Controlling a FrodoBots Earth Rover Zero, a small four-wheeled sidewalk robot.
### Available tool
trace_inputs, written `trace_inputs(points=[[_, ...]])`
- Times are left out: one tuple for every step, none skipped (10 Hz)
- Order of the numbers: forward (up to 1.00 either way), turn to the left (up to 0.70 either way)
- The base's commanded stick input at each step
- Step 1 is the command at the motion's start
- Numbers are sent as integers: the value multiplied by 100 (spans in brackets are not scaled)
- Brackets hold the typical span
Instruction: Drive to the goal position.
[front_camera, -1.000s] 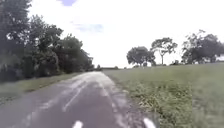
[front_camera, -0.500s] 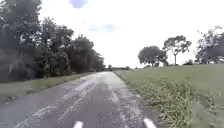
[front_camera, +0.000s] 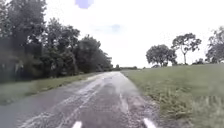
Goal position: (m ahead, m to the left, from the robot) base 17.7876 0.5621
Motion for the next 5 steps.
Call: trace_inputs(points=[[70,0],[70,0],[70,0],[70,0],[70,0]])
